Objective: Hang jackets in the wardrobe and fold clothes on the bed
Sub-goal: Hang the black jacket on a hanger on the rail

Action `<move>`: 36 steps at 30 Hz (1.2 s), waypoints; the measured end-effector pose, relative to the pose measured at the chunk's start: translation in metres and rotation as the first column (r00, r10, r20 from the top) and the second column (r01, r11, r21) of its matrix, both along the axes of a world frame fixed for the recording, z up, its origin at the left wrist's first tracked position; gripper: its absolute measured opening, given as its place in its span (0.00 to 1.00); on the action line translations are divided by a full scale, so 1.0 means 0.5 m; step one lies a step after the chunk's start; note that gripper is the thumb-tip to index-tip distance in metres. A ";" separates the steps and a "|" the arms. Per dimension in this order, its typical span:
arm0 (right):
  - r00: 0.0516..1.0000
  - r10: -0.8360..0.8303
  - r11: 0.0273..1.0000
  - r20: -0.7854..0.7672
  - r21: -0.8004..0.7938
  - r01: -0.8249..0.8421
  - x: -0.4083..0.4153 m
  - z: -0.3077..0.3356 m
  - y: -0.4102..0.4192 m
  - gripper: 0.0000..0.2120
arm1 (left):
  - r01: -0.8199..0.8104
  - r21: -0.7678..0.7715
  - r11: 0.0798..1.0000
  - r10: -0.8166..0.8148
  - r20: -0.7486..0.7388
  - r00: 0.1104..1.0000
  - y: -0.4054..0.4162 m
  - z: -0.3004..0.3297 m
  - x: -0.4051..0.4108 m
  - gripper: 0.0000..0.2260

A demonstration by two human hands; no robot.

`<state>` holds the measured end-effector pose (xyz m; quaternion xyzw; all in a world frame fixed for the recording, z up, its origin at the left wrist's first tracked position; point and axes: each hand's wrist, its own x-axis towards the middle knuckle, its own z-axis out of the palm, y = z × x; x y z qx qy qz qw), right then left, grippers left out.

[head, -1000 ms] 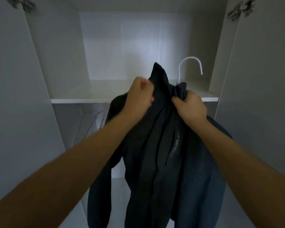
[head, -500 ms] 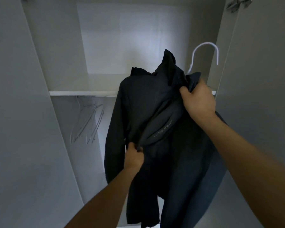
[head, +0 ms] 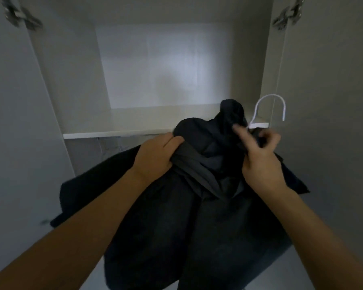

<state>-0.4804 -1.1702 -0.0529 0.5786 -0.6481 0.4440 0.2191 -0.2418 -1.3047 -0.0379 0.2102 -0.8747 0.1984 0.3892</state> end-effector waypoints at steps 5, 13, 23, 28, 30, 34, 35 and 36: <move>0.939 0.221 0.908 0.265 0.295 -0.297 0.026 -0.002 0.002 0.24 | 0.146 -0.008 0.989 -0.145 0.054 0.988 0.027 0.045 -0.036 0.17; 0.957 0.089 0.934 0.275 0.312 -0.176 0.050 -0.025 -0.031 0.10 | 0.150 0.244 0.958 -0.146 -0.035 0.989 0.043 0.037 -0.063 0.12; 0.853 0.086 0.994 0.515 0.009 -0.105 0.037 -0.051 -0.016 0.10 | -0.107 0.923 0.370 0.041 0.099 0.994 -0.015 -0.222 0.031 0.07; 0.989 0.004 0.914 0.149 0.400 -0.064 -0.001 -0.092 0.022 0.29 | -0.064 0.708 0.703 0.150 -0.060 0.987 -0.036 -0.156 0.043 0.05; 0.992 0.043 0.866 0.118 0.492 -0.096 -0.009 -0.114 0.030 0.18 | -0.061 0.575 0.816 0.076 -0.002 0.997 -0.032 -0.096 0.040 0.12; 0.978 0.020 0.589 0.205 0.788 -0.177 0.012 -0.132 0.040 0.27 | -0.040 0.364 0.930 -0.042 0.216 0.975 -0.006 -0.003 0.000 0.14; 0.974 -0.001 0.543 0.225 0.818 -0.189 0.021 -0.135 0.038 0.36 | -0.042 0.319 0.947 -0.052 0.281 0.958 0.003 0.006 -0.013 0.13; 0.976 -0.019 0.541 0.219 0.823 -0.174 0.028 -0.140 0.034 0.42 | -0.047 0.280 0.959 -0.054 0.341 0.939 0.011 0.011 -0.025 0.11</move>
